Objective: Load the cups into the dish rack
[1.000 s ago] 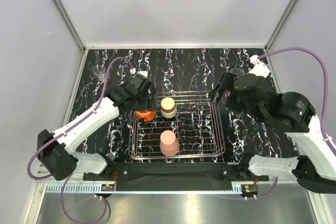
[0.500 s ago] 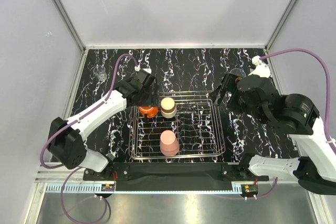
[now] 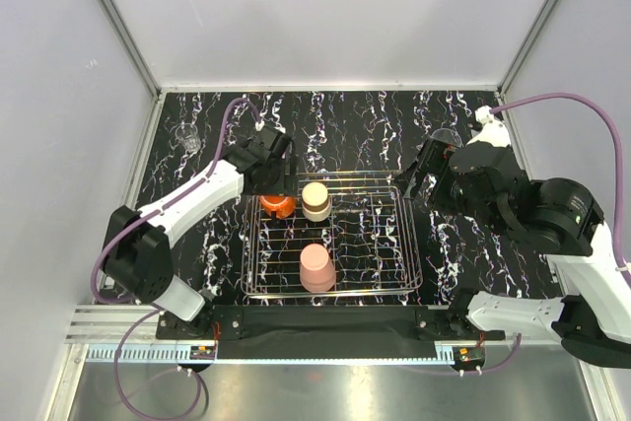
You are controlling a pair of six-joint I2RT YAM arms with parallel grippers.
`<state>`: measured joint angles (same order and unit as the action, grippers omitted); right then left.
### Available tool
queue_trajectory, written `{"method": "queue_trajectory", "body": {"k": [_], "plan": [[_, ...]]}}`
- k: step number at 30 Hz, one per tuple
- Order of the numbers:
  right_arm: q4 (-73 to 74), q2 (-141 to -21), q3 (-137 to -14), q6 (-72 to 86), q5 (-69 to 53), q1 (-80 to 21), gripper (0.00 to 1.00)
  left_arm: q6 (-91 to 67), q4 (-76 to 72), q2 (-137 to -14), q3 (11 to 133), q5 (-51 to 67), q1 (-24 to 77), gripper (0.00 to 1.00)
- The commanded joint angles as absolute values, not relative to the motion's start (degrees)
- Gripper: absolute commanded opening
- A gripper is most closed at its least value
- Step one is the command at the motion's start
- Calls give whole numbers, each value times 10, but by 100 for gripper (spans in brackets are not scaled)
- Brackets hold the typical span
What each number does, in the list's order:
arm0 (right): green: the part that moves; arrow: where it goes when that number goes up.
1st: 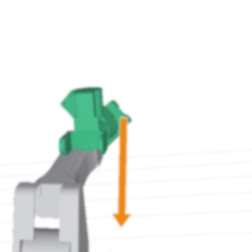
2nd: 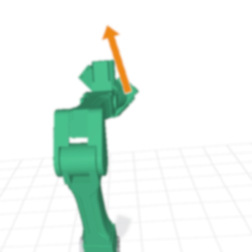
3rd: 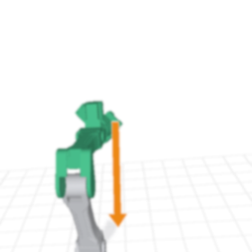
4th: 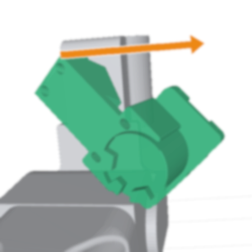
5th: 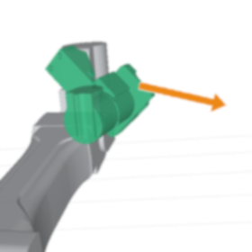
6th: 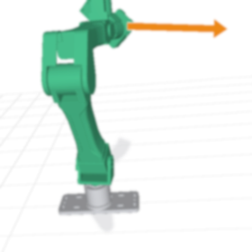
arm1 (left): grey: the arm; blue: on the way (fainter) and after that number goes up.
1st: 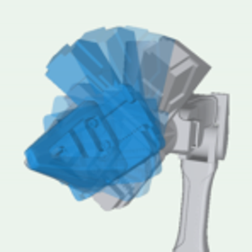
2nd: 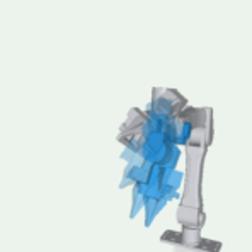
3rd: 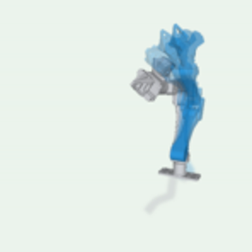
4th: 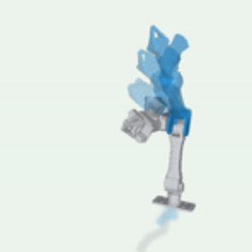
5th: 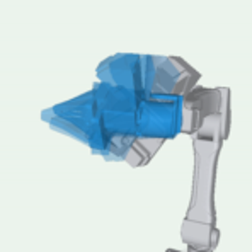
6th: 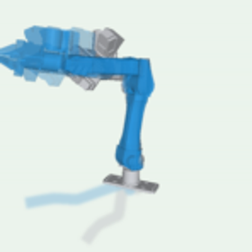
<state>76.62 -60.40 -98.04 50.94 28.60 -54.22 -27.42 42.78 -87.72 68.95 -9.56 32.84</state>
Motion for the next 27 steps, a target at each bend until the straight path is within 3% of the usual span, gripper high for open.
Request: {"method": "queue_trajectory", "body": {"k": [1,14,27], "plan": [[780,-599,-977,508,280,-545,100,-270,386,-869,691,-90,316,0],[762,-597,-956,509,270,-545,100,-287,394,-774,645,-122,321,0],[754,-593,-955,511,265,-545,100,-277,395,-831,674,-83,321,0]]}}
